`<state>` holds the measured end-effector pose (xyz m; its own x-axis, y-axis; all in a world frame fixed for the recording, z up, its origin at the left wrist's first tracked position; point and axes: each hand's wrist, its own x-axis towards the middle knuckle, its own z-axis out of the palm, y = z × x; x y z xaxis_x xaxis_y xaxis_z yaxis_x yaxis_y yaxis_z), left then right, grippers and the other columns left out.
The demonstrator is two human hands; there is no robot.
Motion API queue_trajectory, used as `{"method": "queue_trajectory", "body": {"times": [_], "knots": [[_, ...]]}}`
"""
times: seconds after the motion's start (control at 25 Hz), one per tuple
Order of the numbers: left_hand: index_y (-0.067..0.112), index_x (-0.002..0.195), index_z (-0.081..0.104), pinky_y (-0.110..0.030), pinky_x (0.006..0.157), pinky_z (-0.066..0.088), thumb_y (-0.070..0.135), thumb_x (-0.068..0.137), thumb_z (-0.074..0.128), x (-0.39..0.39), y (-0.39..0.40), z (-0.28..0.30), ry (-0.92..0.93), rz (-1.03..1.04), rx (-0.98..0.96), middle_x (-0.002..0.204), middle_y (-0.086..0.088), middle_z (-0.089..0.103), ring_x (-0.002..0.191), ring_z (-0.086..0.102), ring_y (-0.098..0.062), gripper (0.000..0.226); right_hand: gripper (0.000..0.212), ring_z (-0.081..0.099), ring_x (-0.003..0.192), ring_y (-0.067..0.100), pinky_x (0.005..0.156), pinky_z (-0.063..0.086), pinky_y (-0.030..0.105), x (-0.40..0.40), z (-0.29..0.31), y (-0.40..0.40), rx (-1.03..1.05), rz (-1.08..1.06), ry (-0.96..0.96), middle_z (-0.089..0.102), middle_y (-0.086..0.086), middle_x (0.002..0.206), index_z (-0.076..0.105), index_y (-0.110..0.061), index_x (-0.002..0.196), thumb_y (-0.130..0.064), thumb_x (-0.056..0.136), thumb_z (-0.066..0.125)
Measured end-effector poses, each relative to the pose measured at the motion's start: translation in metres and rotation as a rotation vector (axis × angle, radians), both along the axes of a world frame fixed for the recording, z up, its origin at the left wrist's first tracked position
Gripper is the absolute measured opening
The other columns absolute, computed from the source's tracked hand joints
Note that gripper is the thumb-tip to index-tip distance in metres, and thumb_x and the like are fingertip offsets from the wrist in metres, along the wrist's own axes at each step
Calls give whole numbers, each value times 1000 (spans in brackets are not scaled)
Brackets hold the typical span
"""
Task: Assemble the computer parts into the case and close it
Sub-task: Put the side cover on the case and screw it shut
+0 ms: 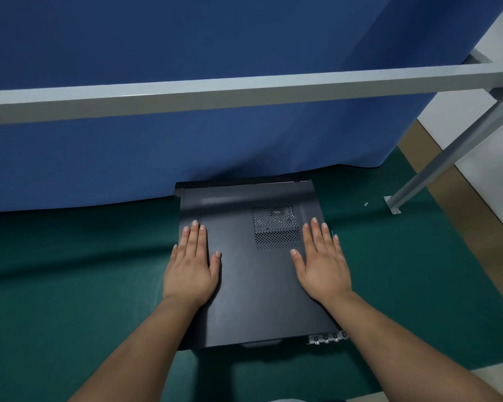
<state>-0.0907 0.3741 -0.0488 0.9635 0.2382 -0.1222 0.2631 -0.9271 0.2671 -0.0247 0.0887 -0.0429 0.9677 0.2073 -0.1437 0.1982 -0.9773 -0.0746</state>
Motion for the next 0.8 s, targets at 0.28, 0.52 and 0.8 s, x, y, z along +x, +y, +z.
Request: {"method": "queue_trajectory", "body": {"times": [0.28, 0.52, 0.8], "knots": [[15, 165, 8, -42, 129, 14, 56, 100, 13, -1, 1, -9, -45, -2, -8, 172, 1, -2, 158, -7, -15, 76, 72, -14, 157, 19, 128, -4, 43, -3, -5, -1, -12, -9, -33, -12, 1, 170, -1, -17, 163, -57, 105, 12], [19, 165, 5, -43, 128, 14, 55, 103, 21, -8, -2, -10, -14, -1, 3, 172, 4, -7, 158, -9, -14, 73, 70, -15, 156, 16, 128, -5, 41, -9, -9, -5, -23, -14, -34, -12, -1, 170, 1, -18, 164, -55, 105, 13], [21, 165, 3, -41, 128, 19, 58, 102, 23, 6, 4, -2, -26, -20, -21, 171, 7, -9, 157, -13, -10, 76, 71, -12, 157, 17, 129, 2, 42, 2, -5, 1, -25, -19, -52, -9, 1, 171, 4, -17, 164, -55, 105, 16]]}}
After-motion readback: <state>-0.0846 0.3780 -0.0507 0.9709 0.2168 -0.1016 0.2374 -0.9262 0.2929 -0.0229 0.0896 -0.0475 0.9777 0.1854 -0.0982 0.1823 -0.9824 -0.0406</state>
